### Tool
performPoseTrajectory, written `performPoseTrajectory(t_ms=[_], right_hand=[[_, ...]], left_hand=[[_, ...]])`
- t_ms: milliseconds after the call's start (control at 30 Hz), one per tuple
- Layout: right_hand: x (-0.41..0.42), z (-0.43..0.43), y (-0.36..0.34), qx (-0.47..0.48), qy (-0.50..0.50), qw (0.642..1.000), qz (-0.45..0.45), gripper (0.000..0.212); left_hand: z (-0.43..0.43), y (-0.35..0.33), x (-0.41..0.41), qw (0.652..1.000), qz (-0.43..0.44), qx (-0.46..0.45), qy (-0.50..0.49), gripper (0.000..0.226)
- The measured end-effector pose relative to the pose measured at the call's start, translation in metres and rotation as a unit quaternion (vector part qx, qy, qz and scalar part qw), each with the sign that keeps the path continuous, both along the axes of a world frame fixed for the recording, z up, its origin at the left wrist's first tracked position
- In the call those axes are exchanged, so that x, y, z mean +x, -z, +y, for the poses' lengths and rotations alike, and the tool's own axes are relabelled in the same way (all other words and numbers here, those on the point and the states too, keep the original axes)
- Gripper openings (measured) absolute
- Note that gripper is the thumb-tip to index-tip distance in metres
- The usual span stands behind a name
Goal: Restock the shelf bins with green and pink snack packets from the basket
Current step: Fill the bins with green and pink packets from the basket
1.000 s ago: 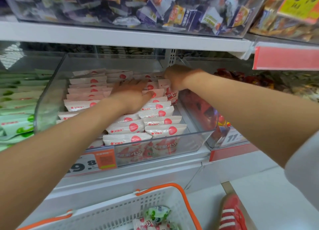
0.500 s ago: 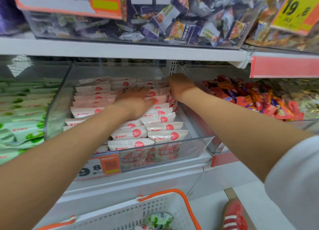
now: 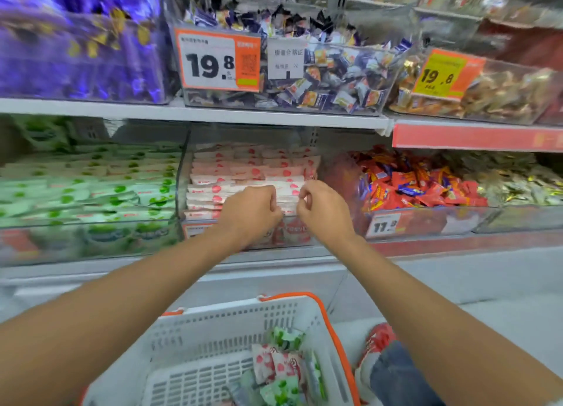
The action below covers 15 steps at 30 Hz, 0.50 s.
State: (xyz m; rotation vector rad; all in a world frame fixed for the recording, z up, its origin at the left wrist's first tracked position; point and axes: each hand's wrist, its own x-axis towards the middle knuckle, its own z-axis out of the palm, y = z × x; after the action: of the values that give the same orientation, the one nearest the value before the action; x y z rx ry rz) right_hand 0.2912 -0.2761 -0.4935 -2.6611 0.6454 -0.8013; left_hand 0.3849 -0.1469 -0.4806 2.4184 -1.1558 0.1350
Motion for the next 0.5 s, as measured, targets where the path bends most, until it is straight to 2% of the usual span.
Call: performPoseTrajectory(t_ms=[100, 167, 267, 433, 500], right_hand=[[-0.025, 0.037, 0.038, 0.057, -0.017, 0.998, 0.028, 0.008], [-0.038, 0.056, 0.075, 0.117, -0.035, 0.984, 0.132, 0.01], [-0.055, 0.075, 0.139, 0.182, -0.073, 0.94, 0.279, 0.013], [-0.074, 0.098, 0.243, 0.224, -0.059, 0.877, 0.422, 0.018], [-0.072, 0.116, 0.27, 0.214, -0.1, 0.851, 0.469, 0.021]], left_hand=[[0.041, 0.037, -0.027, 0.996, 0.058, 0.066, -0.013, 0.01], [0.069, 0.073, -0.031, 0.981, 0.13, 0.139, -0.032, 0.011], [0.106, 0.131, -0.026, 0.944, 0.22, 0.242, -0.043, 0.019], [0.149, 0.213, -0.011, 0.913, 0.278, 0.287, -0.077, 0.028], [0.154, 0.231, -0.009, 0.904, 0.29, 0.301, -0.086, 0.032]])
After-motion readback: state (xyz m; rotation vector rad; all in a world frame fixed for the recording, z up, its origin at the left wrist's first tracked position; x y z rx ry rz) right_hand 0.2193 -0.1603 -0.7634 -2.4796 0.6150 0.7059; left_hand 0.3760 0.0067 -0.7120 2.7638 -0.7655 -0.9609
